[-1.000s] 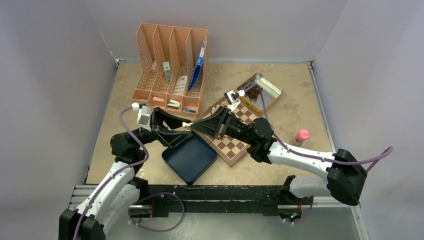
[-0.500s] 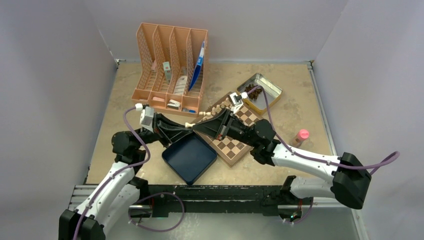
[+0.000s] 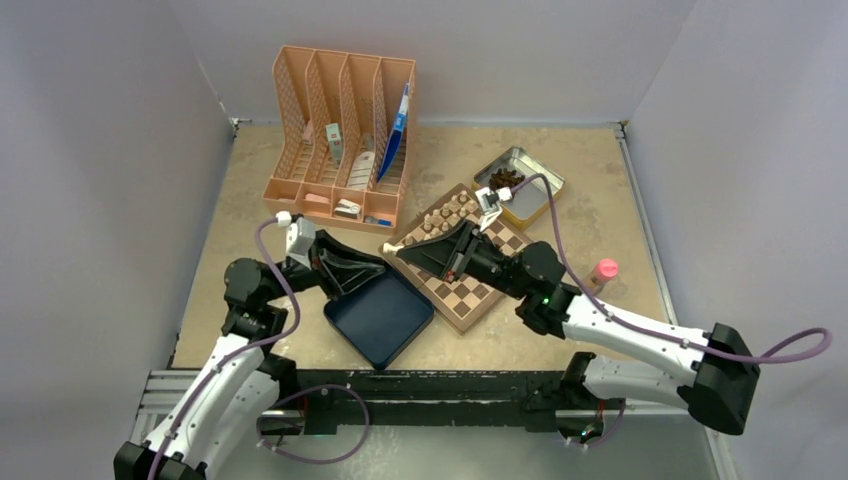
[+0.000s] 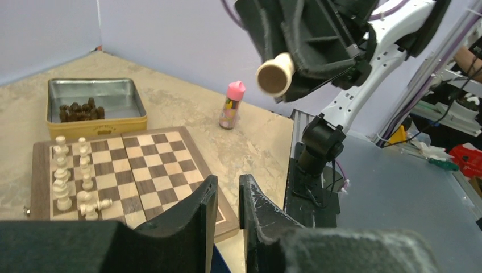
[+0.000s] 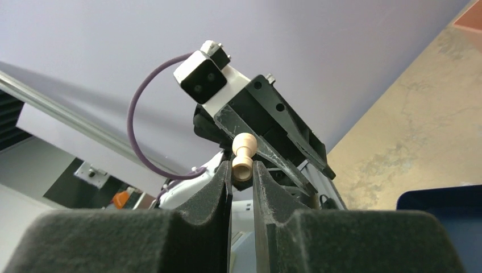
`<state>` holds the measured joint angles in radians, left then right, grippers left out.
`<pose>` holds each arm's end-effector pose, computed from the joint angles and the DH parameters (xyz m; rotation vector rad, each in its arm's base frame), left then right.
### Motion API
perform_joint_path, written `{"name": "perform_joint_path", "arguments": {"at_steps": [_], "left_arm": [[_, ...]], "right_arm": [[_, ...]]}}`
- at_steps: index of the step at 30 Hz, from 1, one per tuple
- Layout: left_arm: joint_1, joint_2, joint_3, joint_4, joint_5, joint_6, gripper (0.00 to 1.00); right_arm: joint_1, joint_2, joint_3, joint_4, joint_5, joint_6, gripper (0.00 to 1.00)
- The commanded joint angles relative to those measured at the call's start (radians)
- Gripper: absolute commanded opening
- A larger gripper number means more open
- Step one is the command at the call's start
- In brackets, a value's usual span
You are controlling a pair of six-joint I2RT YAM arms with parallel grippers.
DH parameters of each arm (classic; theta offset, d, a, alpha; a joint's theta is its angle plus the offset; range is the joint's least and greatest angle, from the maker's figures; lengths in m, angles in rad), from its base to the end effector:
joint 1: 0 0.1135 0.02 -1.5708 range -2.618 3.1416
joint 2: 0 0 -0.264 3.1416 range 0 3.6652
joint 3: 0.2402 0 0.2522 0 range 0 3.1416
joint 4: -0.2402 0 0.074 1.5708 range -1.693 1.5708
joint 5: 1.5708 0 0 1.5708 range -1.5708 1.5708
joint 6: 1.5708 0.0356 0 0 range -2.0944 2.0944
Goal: Set up the chess pieces on the board
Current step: Place the chess piece on the chessboard.
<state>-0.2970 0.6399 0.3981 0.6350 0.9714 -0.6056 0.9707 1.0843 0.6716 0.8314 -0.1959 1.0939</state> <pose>0.1323 -0.0712 0.3068 0.7297 1.2906 -1.3122 0.1324 0.2057 0.3479 -0.1237 1.3930 1.8973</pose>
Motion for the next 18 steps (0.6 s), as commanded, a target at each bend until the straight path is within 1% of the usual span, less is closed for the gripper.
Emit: {"name": "perform_joint_path", "arguments": {"at_steps": [1, 3, 6, 8, 13, 16, 18], "left_arm": [[-0.002, -0.044, 0.067, -0.215, -0.081, 0.115, 0.22], [-0.002, -0.056, 0.09, -0.276, -0.104, 0.153, 0.26], [-0.002, -0.062, 0.143, -0.422, -0.138, 0.228, 0.31], [-0.002, -0.065, 0.179, -0.502, -0.161, 0.284, 0.35], [-0.002, -0.074, 0.242, -0.669, -0.18, 0.399, 0.51], [-0.002, -0.086, 0.248, -0.726, -0.199, 0.446, 0.54], [-0.002, -0.095, 0.242, -0.739, -0.198, 0.467, 0.54]], "right_arm": [[0.006, -0.063, 0.02, -0.105, 0.102, -0.102, 0.12], [0.006, -0.066, 0.049, -0.187, 0.128, -0.15, 0.12], [0.005, -0.049, 0.103, -0.314, 0.167, -0.257, 0.13], [0.005, -0.014, 0.158, -0.438, 0.213, -0.327, 0.13], [0.002, 0.063, 0.269, -0.667, 0.353, -0.472, 0.13], [0.0, 0.144, 0.352, -0.796, 0.406, -0.542, 0.13], [0.0, 0.211, 0.426, -0.918, 0.45, -0.584, 0.14]]}}
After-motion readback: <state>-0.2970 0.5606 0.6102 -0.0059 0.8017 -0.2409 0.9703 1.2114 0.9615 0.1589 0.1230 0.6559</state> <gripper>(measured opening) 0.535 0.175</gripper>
